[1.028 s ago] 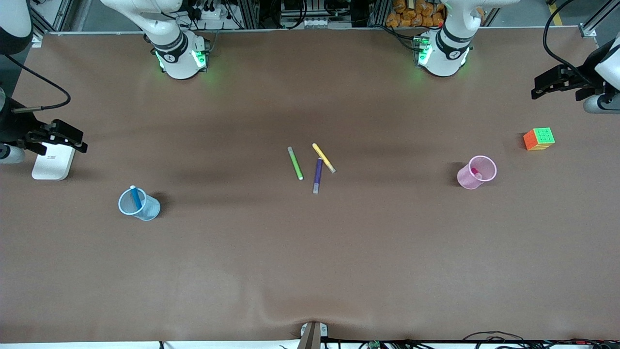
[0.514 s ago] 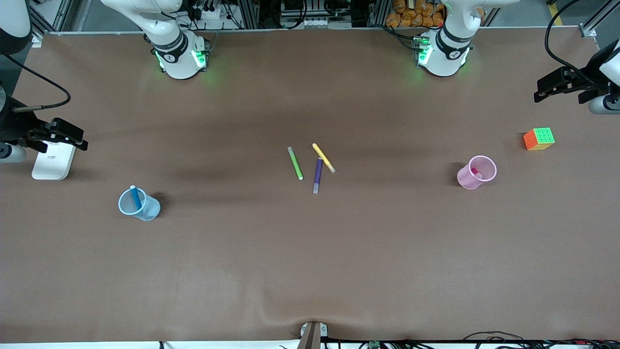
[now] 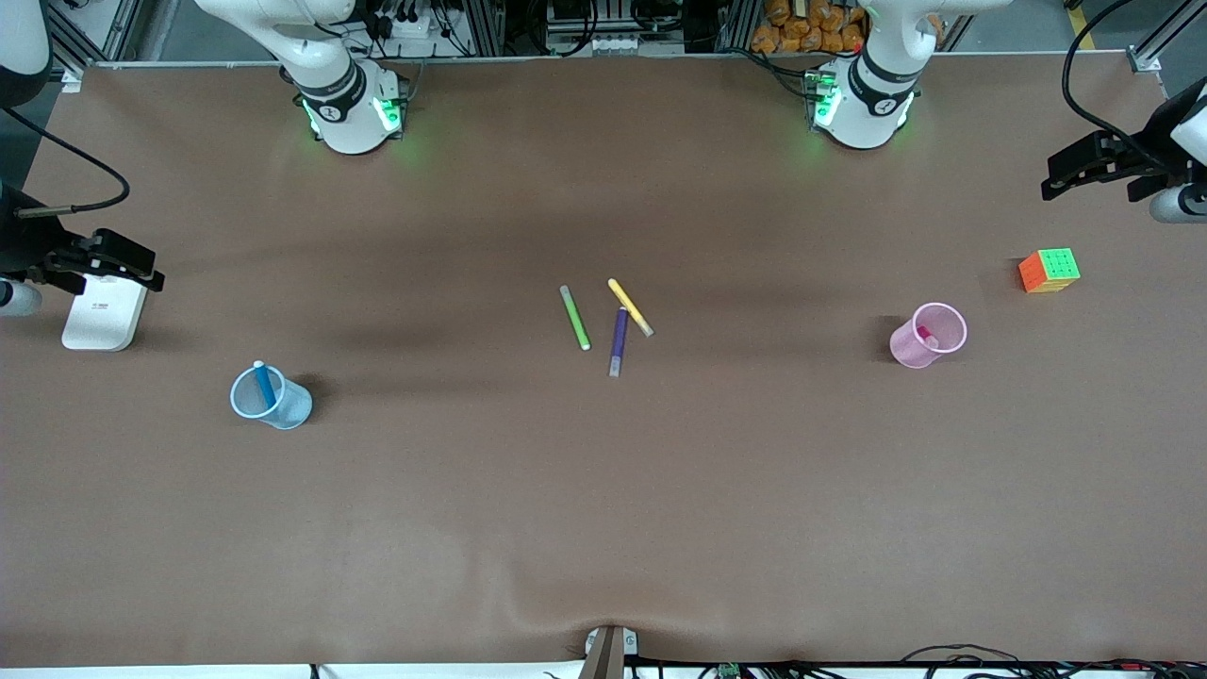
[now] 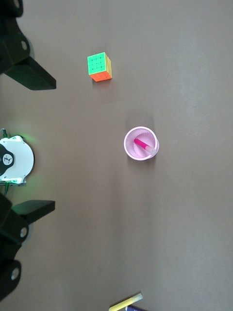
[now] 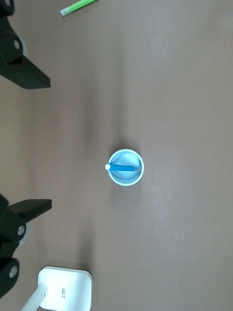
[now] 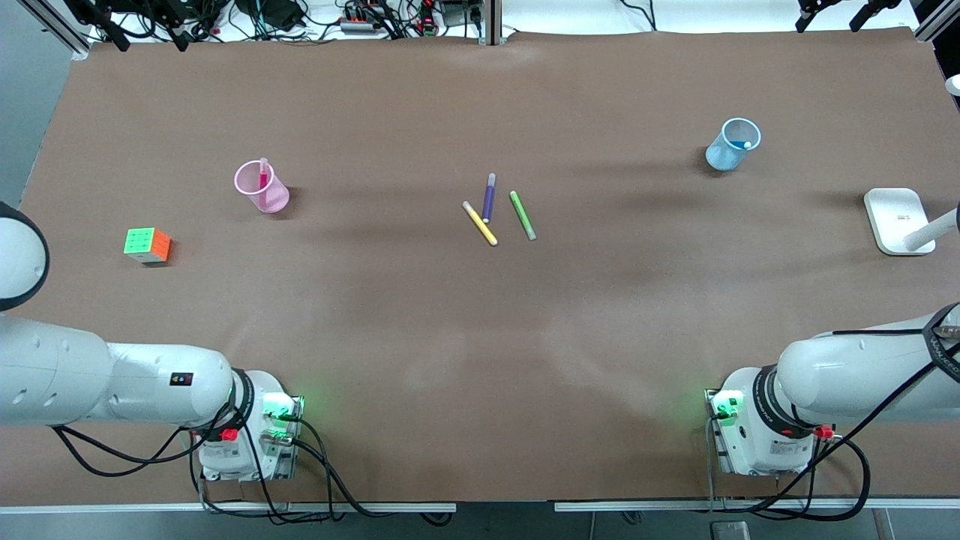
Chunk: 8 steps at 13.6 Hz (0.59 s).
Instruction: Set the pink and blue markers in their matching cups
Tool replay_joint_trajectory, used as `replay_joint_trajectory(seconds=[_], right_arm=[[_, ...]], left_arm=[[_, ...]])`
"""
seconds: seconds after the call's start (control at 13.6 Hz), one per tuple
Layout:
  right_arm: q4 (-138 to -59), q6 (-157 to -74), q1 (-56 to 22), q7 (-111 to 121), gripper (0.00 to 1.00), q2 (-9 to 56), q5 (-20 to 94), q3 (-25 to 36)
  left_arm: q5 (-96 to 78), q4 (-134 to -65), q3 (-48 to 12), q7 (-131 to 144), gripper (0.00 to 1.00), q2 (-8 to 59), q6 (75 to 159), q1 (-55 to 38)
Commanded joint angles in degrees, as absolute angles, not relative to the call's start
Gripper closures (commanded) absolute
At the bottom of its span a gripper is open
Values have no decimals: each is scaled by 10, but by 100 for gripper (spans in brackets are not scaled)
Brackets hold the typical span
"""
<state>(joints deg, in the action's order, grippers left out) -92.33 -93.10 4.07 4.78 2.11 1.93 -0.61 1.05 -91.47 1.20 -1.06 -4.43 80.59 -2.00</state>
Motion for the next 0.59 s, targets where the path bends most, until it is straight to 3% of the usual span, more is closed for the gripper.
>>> replay_joint_trajectory(seconds=[0.0, 0.51], right_arm=[[-935, -930, 33, 49, 0, 7, 22, 3], [-936, -929, 30, 42, 0, 5, 20, 4]], left_arm=[[11, -908, 15, -8, 0, -38, 805, -21], [12, -892, 16, -6, 0, -28, 801, -19]])
